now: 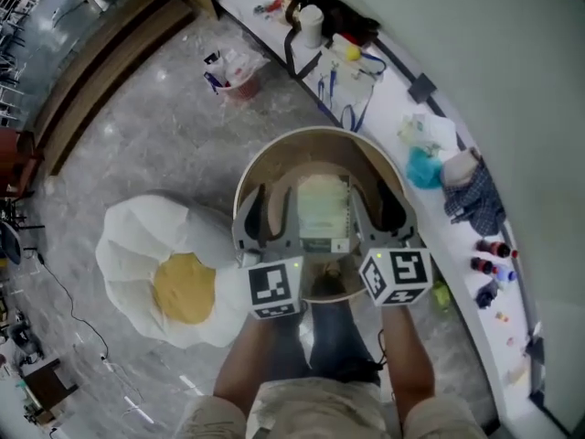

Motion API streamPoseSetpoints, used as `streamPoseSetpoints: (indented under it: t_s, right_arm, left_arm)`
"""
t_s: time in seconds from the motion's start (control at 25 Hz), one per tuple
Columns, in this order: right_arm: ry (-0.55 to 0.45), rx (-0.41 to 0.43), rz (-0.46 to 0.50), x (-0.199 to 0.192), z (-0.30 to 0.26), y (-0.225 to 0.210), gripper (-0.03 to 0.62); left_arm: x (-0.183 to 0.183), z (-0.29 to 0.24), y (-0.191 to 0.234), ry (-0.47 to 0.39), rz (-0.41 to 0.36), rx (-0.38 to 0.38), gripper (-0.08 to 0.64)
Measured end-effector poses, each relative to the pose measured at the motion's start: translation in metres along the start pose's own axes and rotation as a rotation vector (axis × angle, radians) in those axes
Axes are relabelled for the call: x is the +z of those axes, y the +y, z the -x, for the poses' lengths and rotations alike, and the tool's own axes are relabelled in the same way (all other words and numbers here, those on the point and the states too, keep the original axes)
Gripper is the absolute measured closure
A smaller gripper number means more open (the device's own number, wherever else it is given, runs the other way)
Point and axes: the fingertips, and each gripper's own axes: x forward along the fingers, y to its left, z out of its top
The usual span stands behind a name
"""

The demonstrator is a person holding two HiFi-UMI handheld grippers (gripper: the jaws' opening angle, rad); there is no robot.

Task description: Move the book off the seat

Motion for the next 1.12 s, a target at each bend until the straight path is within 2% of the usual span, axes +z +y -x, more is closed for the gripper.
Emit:
streamPoseSetpoints:
  t_s: [0.16, 0.4, 0.56, 0.76, 0.88, 1.12]
  right_arm:
    - [-0.068, 0.021, 0.023, 0.054, 0.032, 0.021, 0.392]
    - [-0.181, 0.041, 0.056, 0.128, 0.074, 0.052, 0.393]
    - [-0.251, 0.051, 0.091, 0.166, 0.095, 0.069, 0.428]
    - [-0.334, 0.06, 0.116, 0.197, 0.112, 0.082, 0.495]
    - [-0.364, 0.056, 0.124, 0.208, 0.119, 0.09, 0.581]
    - [-0.374, 0.047, 0.166, 0.218, 0.124, 0.102, 0.586]
  left_arm:
    - [0.061, 0.031, 0.003, -0.065, -0.032, 0.015, 0.392]
    - [0.129, 0.078, -0.006, -0.182, -0.041, -0.001, 0.465]
    - [0.157, 0.102, -0.005, -0.254, -0.021, 0.007, 0.555]
    - [0.181, 0.112, -0.006, -0.289, -0.042, -0.014, 0.557]
    - [0.194, 0.118, -0.002, -0.308, -0.055, -0.015, 0.557]
    - [0.209, 0.128, -0.001, -0.336, -0.072, -0.02, 0.557]
